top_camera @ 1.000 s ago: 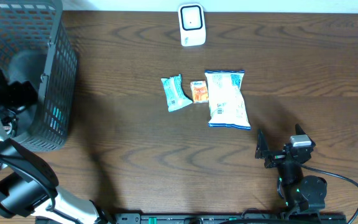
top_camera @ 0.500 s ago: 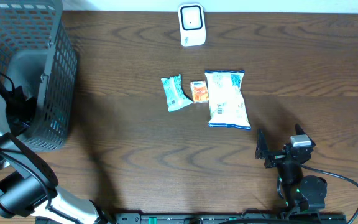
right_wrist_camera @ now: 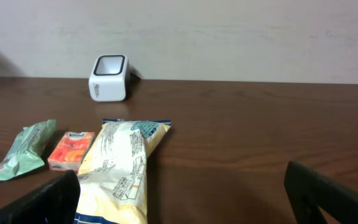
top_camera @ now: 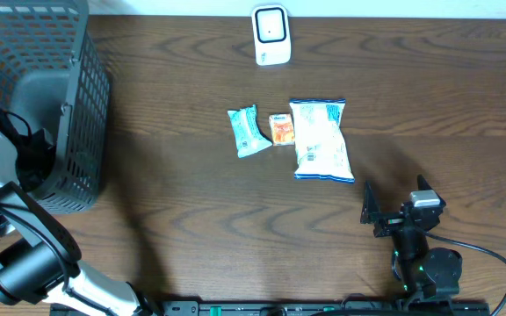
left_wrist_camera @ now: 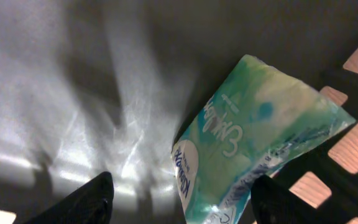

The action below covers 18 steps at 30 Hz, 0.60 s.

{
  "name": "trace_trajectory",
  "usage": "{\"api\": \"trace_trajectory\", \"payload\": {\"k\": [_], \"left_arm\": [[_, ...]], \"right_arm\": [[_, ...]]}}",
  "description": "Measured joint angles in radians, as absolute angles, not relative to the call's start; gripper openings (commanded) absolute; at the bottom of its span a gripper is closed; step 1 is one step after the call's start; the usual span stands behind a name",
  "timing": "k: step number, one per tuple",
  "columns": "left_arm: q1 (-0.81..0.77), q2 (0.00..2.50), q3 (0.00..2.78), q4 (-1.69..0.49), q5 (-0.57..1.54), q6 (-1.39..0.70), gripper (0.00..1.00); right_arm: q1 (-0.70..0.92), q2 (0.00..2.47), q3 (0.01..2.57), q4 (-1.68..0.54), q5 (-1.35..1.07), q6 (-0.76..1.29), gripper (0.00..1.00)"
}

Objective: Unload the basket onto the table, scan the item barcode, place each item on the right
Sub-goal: 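Grasp the light-green tissue pack in the basket with the left gripper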

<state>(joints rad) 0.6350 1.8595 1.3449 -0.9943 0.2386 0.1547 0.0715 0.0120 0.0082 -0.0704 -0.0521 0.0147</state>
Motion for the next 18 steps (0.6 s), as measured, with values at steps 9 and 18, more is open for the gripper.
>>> {"api": "trace_trajectory", "payload": {"k": [9, 18], "left_arm": [[0.633, 1.872, 1.339, -0.959, 0.252, 0.14, 0.31], [0.633, 1.903, 1.339, -0.933, 0.263, 0.124, 0.08]], "right_arm": [[0.072, 0.012, 0.008, -0.07, -0.052, 0.015, 0.99], [0.072, 0.012, 0.008, -0.07, -0.052, 0.015, 0.99]]}}
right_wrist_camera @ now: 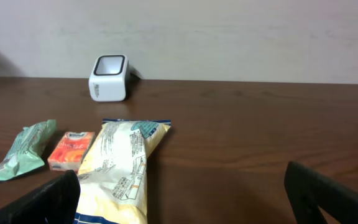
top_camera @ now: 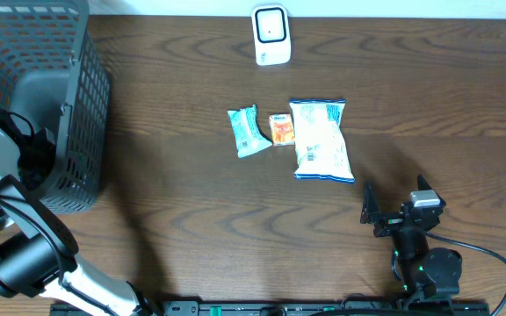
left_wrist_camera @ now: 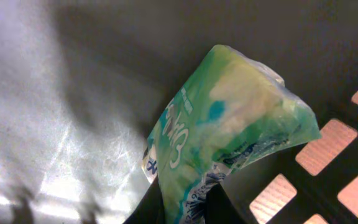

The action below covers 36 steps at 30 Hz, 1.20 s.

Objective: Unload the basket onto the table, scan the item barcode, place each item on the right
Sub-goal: 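Grasp the light-green tissue pack in the basket with the left gripper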

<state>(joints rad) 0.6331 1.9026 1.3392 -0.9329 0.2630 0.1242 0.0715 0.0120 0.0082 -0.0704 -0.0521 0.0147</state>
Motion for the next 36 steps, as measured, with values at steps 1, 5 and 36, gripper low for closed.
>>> {"api": "trace_trajectory", "payload": {"k": [1, 5, 36], "left_arm": [[0.633, 1.903, 1.339, -0.928, 0.264, 0.119, 0.07], [0.633, 1.903, 1.34, -0.908, 0.265, 0.097, 0.08], [0.634, 1.289, 1.483, -0.562, 0.461, -0.335, 0.08]], "right_arm": [[0.072, 0.012, 0.008, -0.07, -0.052, 0.015, 0.99], [0.072, 0.012, 0.008, -0.07, -0.052, 0.015, 0.99], [0.072, 0.012, 0.008, -0.071, -0.052, 0.015, 0.99]]}}
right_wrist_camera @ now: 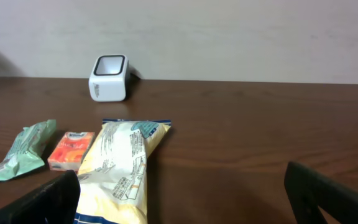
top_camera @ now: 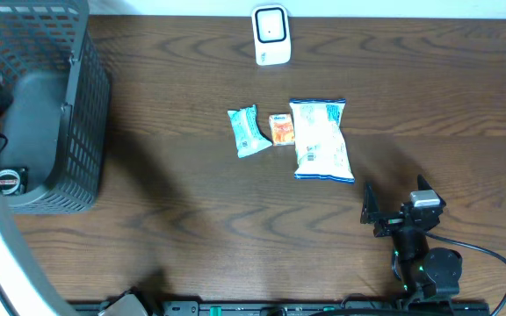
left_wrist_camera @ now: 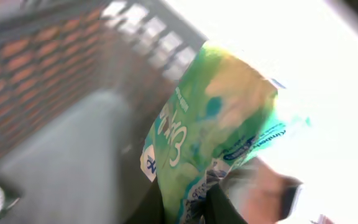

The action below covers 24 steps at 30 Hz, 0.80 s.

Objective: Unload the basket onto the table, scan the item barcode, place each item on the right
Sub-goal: 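Grasp the light-green tissue pack in the basket with the left gripper, then lift the light-green pack out and lower it beside the other items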

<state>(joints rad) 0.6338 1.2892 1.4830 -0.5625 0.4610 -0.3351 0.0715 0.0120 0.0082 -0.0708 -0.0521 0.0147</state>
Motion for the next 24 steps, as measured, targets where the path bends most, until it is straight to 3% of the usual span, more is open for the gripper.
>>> {"api": "trace_trajectory", "payload": {"k": [6, 18, 24], "left_arm": [[0.57, 1.182, 1.486, -0.483, 0.609, -0.401, 0.07], [0.077, 1.288, 1.488, -0.544, 0.686, -0.36, 0.07], [-0.09, 1.383, 1.487, -0.682, 0.594, -0.296, 0.08]], "right_arm": [[0.072, 0.012, 0.008, -0.07, -0.052, 0.015, 0.99], [0.072, 0.012, 0.008, -0.07, -0.052, 0.015, 0.99], [0.072, 0.012, 0.008, -0.07, -0.052, 0.015, 0.99]]}}
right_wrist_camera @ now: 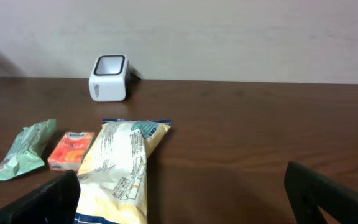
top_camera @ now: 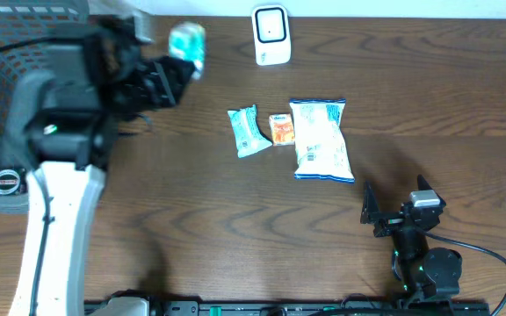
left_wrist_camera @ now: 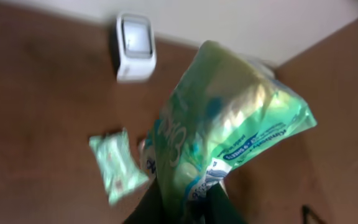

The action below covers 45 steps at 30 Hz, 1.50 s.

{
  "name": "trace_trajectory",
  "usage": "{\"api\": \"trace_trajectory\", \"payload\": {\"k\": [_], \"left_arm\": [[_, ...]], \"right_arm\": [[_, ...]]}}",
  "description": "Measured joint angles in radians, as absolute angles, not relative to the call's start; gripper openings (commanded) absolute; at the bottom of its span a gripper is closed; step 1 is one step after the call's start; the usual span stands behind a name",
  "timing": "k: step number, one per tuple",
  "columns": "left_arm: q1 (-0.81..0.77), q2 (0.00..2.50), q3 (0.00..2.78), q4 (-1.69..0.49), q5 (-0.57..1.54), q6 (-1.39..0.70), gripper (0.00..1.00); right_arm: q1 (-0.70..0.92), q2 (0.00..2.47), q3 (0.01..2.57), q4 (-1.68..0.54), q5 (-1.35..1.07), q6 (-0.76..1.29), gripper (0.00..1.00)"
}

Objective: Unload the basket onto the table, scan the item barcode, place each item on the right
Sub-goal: 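Lift the light-green pack out and lower it beside the other items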

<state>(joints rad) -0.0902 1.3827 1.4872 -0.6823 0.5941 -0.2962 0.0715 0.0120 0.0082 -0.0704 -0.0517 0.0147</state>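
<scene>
A green and white tissue pack [top_camera: 188,41] hangs in the air left of the white barcode scanner [top_camera: 271,35], which stands at the table's far edge. My left gripper [top_camera: 163,77] is shut on the pack's lower end. The left wrist view shows the pack [left_wrist_camera: 222,118] filling the centre above the left gripper [left_wrist_camera: 185,202], with the scanner [left_wrist_camera: 134,46] beyond it at upper left. My right gripper [right_wrist_camera: 182,193] rests open and empty near the front right of the table, facing the scanner [right_wrist_camera: 109,78].
A grey mesh basket stands at the far left. In mid-table lie a mint-green pack [top_camera: 248,132], a small orange pack [top_camera: 281,129] and a large white and yellow bag [top_camera: 321,140] with a blue band.
My left arm has moved from over the basket at the left edge to above the table, left of the scanner, still holding the green pack. The right arm has not moved.
My left gripper was open inside the basket beside the green pack. Then it was shut on the pack on the basket floor. Later it held the pack up at the basket's rim, and now over the table near the scanner.
</scene>
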Motion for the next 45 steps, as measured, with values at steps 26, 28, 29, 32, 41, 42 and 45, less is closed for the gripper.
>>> {"api": "trace_trajectory", "payload": {"k": [26, 28, 29, 32, 41, 42, 45], "left_arm": [[-0.401, 1.923, 1.487, -0.559, 0.475, -0.268, 0.08], [-0.401, 1.942, 1.487, -0.545, 0.442, -0.266, 0.08], [-0.401, 1.95, 1.487, -0.538, 0.421, -0.265, 0.08], [-0.401, 1.969, 1.487, -0.519, 0.367, -0.269, 0.08], [-0.401, 2.061, 1.487, -0.491, 0.323, -0.35, 0.08], [-0.401, 2.069, 1.487, -0.492, 0.323, -0.354, 0.08], [-0.401, 2.081, 1.487, -0.507, 0.314, -0.367, 0.08]], "right_arm": [[0.072, 0.012, 0.008, -0.07, -0.052, 0.015, 0.99], [0.072, 0.012, 0.008, -0.07, -0.052, 0.015, 0.99], [0.072, 0.012, 0.008, -0.071, -0.052, 0.015, 0.99], [0.072, 0.012, 0.008, -0.07, -0.052, 0.015, 0.99], [0.072, 0.012, 0.008, -0.07, -0.052, 0.015, 0.99], [0.072, 0.012, 0.008, -0.07, -0.052, 0.015, 0.99], [0.072, 0.012, 0.008, -0.07, -0.052, 0.015, 0.99]]}}
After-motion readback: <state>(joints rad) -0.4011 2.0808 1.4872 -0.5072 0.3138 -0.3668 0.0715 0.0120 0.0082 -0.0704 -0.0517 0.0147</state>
